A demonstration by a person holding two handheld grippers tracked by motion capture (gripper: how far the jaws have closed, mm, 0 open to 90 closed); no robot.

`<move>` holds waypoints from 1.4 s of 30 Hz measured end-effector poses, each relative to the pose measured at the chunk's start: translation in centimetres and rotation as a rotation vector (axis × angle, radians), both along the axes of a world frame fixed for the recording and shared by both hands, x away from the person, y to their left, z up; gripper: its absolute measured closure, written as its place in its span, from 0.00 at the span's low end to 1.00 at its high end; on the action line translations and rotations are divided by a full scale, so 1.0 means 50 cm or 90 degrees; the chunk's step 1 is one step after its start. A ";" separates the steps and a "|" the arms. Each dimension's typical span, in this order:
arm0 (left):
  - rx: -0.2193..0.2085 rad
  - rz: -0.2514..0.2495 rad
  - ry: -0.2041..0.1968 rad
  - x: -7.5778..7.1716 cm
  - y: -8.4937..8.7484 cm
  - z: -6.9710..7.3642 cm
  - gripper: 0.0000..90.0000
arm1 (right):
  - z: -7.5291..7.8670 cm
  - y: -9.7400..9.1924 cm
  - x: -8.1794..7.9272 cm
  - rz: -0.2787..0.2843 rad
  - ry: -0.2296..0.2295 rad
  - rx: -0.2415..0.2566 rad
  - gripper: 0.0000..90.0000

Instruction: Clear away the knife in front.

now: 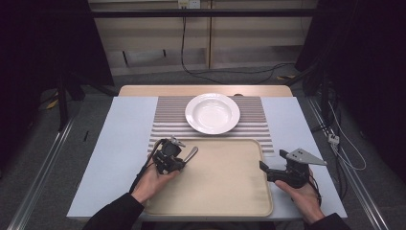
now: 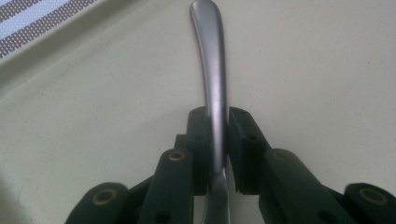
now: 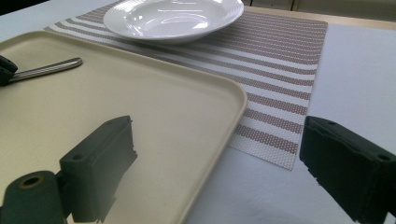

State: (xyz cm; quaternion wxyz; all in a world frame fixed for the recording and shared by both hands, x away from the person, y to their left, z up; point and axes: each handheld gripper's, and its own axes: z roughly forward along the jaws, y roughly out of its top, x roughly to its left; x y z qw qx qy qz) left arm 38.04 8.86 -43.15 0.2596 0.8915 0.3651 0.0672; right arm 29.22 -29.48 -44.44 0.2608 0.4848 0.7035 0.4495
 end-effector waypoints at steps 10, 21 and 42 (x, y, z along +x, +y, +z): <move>0.004 -0.030 0.000 -0.013 0.011 0.003 0.70 | 0.000 0.001 0.000 0.000 -0.001 0.003 0.11; -0.015 -0.062 -0.067 0.003 -0.013 0.015 0.32 | 0.000 -0.002 -0.001 0.001 -0.004 0.006 0.11; -0.042 -0.157 -0.071 -0.023 -0.045 -0.016 1.00 | 0.001 -0.002 -0.002 -0.007 -0.005 0.002 0.11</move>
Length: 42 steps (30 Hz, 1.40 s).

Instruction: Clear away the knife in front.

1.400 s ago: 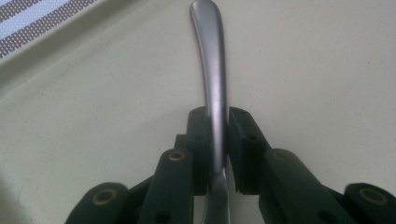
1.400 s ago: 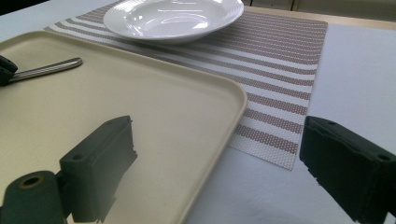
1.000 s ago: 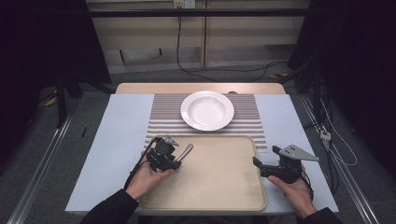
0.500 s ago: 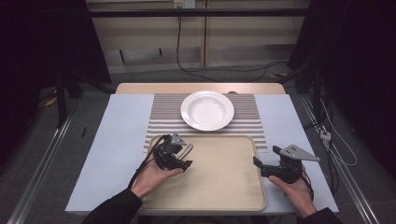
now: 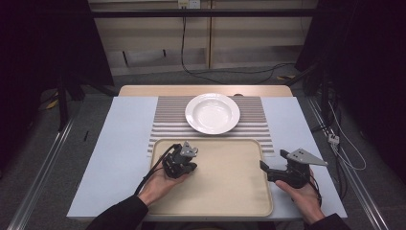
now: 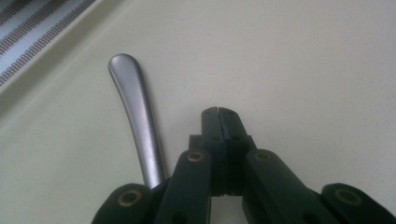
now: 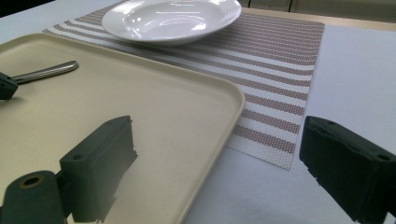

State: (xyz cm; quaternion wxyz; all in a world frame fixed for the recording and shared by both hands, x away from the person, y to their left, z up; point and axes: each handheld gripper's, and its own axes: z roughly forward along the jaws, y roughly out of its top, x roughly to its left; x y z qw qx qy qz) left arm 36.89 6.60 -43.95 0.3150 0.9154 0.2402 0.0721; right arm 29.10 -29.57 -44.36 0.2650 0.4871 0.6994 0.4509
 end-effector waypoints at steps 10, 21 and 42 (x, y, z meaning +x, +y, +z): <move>-0.004 0.005 0.014 0.019 0.019 -0.002 1.00 | 0.001 0.000 -0.003 -0.001 -0.002 -0.001 0.11; 0.001 0.034 0.016 0.028 0.030 0.000 1.00 | 0.001 0.000 -0.002 0.000 -0.003 0.000 0.11; 0.036 0.073 0.003 0.033 0.046 0.006 1.00 | 0.001 0.000 -0.002 -0.001 -0.003 -0.001 0.11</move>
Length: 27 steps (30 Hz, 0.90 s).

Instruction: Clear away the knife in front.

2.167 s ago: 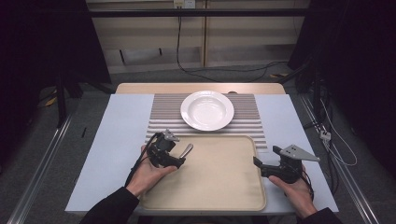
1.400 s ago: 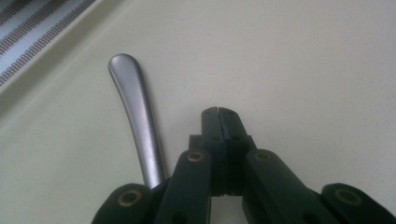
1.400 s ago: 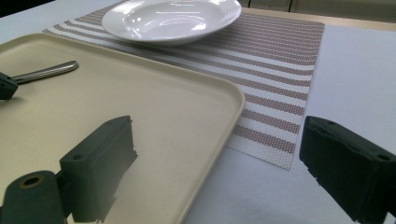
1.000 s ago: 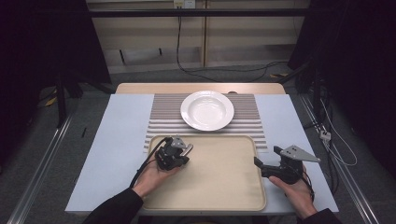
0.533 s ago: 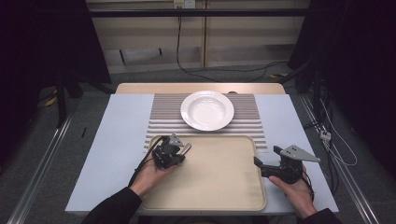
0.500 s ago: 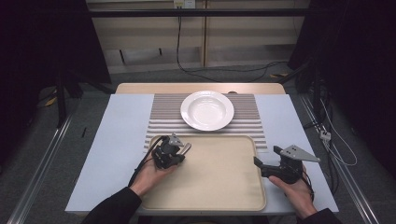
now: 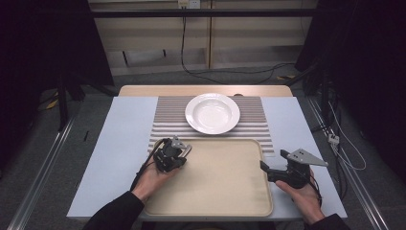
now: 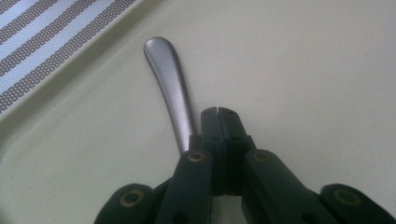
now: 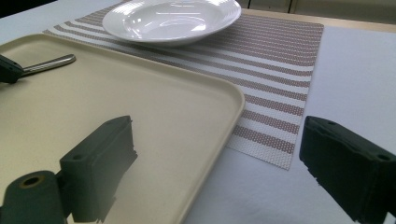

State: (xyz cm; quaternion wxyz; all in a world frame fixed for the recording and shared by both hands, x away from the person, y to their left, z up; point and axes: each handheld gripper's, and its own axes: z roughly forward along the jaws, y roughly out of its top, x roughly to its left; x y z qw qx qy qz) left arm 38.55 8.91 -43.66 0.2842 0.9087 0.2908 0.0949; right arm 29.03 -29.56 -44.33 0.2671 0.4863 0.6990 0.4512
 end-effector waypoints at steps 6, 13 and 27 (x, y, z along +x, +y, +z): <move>-0.002 0.014 0.005 0.005 0.007 0.000 1.00 | -0.001 0.001 0.001 0.002 0.002 0.000 0.11; -0.003 0.022 0.008 0.008 0.016 0.000 1.00 | -0.001 0.001 0.001 0.001 0.001 0.000 0.11; 0.013 0.034 0.002 0.018 0.031 0.002 1.00 | -0.001 0.002 0.002 0.001 0.003 -0.002 0.11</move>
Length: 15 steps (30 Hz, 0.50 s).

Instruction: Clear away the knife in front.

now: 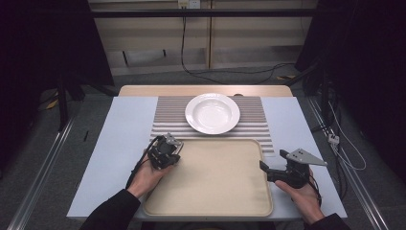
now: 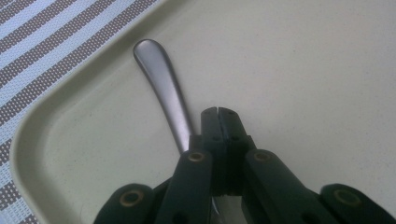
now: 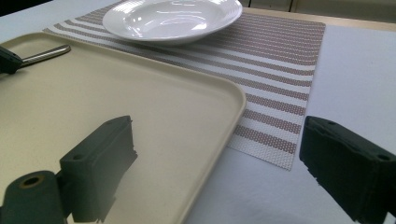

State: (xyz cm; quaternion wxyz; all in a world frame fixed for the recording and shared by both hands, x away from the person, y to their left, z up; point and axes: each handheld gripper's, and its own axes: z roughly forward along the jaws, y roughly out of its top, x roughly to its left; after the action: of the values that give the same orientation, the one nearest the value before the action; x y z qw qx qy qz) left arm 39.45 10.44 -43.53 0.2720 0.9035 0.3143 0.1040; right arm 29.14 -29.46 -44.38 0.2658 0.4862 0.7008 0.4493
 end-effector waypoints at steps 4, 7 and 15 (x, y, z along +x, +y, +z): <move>-0.002 0.002 0.010 0.002 0.008 0.001 1.00 | 0.000 0.001 0.000 0.001 0.002 0.002 0.11; 0.002 0.001 0.013 0.004 0.016 0.002 1.00 | 0.000 0.000 0.001 0.001 0.002 0.003 0.11; -0.001 0.020 0.009 0.003 0.034 0.001 1.00 | 0.000 0.001 0.001 0.001 0.003 0.002 0.11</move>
State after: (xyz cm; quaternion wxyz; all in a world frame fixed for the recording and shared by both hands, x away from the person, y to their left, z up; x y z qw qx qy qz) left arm 39.61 12.13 -43.47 0.2687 0.8989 0.3307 0.1015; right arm 29.18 -29.44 -44.39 0.2632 0.4873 0.7009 0.4495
